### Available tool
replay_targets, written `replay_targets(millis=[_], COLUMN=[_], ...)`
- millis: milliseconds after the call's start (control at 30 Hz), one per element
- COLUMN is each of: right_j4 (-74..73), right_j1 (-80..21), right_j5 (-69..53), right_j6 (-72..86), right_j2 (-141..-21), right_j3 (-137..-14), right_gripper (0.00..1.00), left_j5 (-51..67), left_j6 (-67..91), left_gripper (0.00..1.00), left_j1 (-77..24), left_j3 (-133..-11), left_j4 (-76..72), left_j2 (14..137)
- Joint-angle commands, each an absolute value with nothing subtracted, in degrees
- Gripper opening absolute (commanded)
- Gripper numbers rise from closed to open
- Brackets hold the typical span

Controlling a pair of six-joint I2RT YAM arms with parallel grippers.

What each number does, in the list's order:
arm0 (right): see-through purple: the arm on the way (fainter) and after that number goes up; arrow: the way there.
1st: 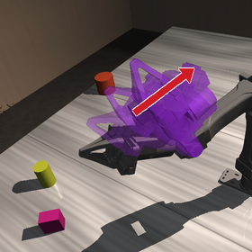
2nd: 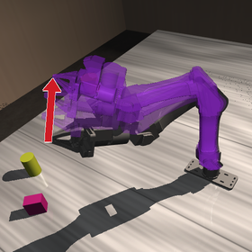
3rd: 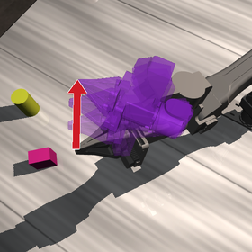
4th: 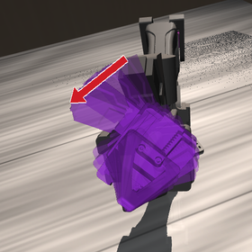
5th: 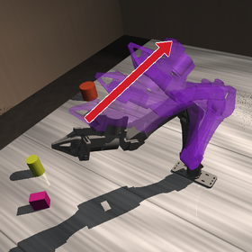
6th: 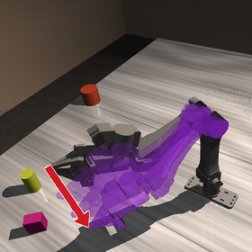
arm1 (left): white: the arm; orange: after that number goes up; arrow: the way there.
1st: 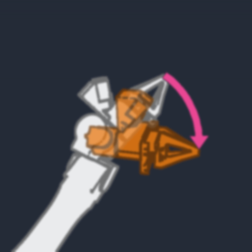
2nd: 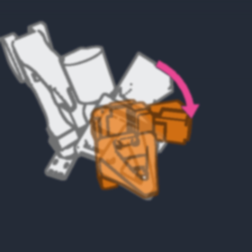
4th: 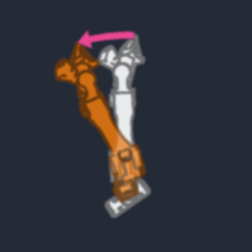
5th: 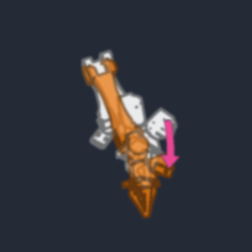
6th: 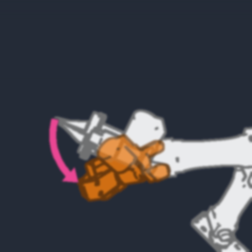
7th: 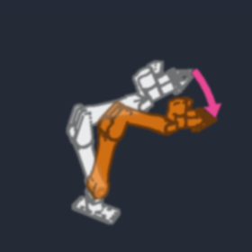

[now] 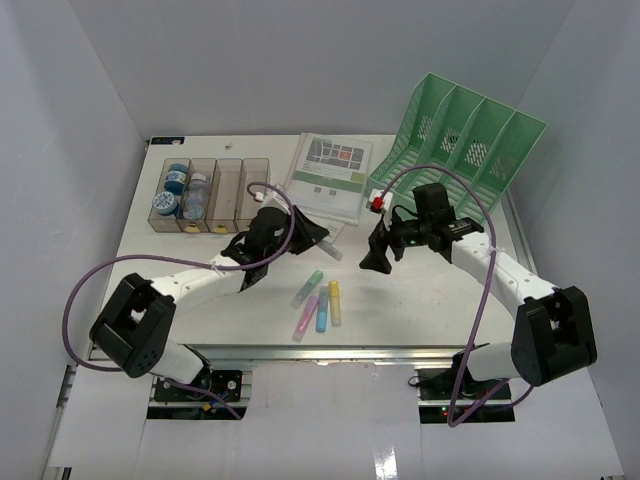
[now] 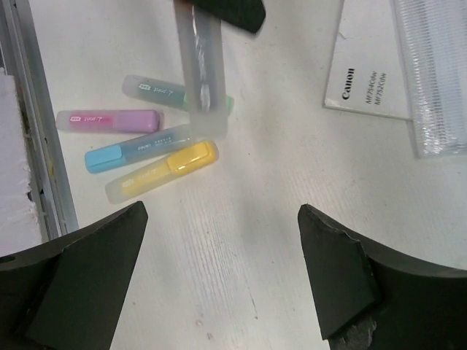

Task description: Organize the desk

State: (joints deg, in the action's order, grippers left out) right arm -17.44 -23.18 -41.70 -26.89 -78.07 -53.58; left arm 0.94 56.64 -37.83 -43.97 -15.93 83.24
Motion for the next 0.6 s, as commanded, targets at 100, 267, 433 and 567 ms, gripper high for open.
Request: replay_targets(millis=[100,267,433,567], right_j4=[-17.03,-17.31,-17.29,-16.8], right_j1=[-16.03,-15.79,-15.56,-14.76], right_j5=[-53.28,-52.49,-51.36,-51.14], right_j6=[-31.41,-32.14,-32.6,-32.77], right_j2=[-70.73,-71.37,-71.32,-70.64], right_j3=[-50.87,-50.68,-50.31,-49.65], right_gripper=[0.9,0.9,0.9,0.9], left_j5=[1.31,-5.02,-8.85,-10.42], left_j6=[35.03,25.49,19.83,18.59], left_gripper=[0.09,0.09,0.08,0.08], left_j1=[-16.48,-8.85,-4.83,-4.13], left_j3=[-57.41,-69.79,-79.14,-84.48], left_j4=[10.87,20.25,22.97,23.89], left_j2=[76.91,81.4,90.05,97.0])
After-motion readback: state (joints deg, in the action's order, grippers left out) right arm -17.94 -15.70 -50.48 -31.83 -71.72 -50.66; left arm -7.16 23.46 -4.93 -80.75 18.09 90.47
